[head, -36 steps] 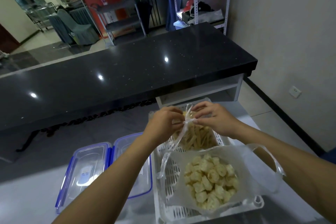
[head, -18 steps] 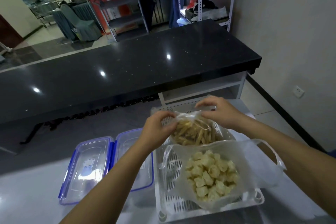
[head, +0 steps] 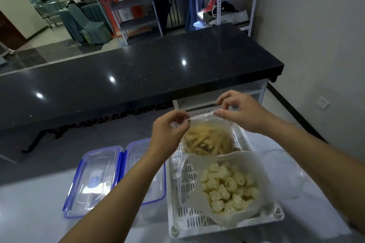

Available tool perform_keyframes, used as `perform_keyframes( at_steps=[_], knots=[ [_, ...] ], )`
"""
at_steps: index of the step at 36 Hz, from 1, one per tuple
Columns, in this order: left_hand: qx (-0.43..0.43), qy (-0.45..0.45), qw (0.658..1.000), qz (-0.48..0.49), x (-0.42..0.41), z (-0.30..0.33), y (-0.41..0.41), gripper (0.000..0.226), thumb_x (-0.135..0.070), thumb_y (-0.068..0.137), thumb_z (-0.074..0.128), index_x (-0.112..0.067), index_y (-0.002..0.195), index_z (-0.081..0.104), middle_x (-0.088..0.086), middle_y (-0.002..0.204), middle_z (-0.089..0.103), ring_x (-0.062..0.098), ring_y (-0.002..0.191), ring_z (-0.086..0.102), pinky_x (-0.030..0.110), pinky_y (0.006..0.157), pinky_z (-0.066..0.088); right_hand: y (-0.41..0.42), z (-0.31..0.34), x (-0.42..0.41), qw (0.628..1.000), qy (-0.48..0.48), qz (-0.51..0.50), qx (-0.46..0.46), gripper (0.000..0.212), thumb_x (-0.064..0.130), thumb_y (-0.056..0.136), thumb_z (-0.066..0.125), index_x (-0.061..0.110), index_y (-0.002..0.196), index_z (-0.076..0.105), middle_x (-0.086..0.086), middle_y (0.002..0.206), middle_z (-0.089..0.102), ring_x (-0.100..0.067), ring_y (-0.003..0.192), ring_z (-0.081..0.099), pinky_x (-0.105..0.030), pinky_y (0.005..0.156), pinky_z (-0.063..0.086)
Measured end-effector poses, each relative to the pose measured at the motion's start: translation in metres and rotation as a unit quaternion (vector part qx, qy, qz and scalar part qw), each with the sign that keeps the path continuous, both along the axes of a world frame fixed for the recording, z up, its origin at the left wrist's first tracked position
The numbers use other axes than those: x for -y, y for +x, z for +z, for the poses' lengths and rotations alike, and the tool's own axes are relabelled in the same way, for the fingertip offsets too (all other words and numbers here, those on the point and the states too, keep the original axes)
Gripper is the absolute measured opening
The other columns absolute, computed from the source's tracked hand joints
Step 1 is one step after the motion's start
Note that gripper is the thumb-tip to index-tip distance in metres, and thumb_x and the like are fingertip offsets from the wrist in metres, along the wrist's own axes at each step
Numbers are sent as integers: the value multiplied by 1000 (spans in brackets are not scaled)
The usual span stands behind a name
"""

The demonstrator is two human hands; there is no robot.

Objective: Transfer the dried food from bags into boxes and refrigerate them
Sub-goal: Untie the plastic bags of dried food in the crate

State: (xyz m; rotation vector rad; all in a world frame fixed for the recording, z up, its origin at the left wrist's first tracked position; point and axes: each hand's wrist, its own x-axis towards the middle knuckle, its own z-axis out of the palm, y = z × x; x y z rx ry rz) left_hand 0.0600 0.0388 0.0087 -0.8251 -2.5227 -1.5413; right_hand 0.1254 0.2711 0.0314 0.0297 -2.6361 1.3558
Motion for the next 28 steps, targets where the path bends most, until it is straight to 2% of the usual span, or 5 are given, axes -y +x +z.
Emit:
perform_keyframes(
  at_steps=[8,11,16,21,28],
  knots=[
    [157,148,971,102,35,-15,-7,22,-5,93,62,-22,91,76,-4,81,76,4,70,69,14,62,53,22,-29,-38,988,-105,-112,14,35,16,86,73,27,56,62,2,84,70,-12,83,66,-36,82,53],
    [165,162,969,83,43,-13,-7,17,-13,93,65,-25,95,77,-5,86,77,4,76,72,12,64,53,27,-33,-48,975,-134,-172,-42,22,22,86,74,28,65,69,-4,80,70,-22,84,67,-41,84,54],
    [228,177,957,-1,47,2,-11,17,-17,93,66,-27,91,80,2,87,77,14,84,73,28,78,58,26,-20,-45,957,-170,-203,-118,18,28,90,72,44,83,78,10,78,75,-3,70,67,-25,70,53],
    [325,188,917,-132,42,26,-11,19,-26,83,66,-13,86,79,16,101,76,28,101,72,31,89,56,17,0,-35,946,-274,-163,-56,16,26,94,66,27,88,81,-3,83,77,-16,76,75,-26,67,59],
    [302,108,937,-138,38,44,-12,22,-24,90,61,-24,69,66,-2,72,63,16,75,63,36,86,52,5,8,-26,926,-343,-157,-27,17,25,95,66,20,89,81,-8,87,77,-21,82,75,-30,68,60]
  ],
)
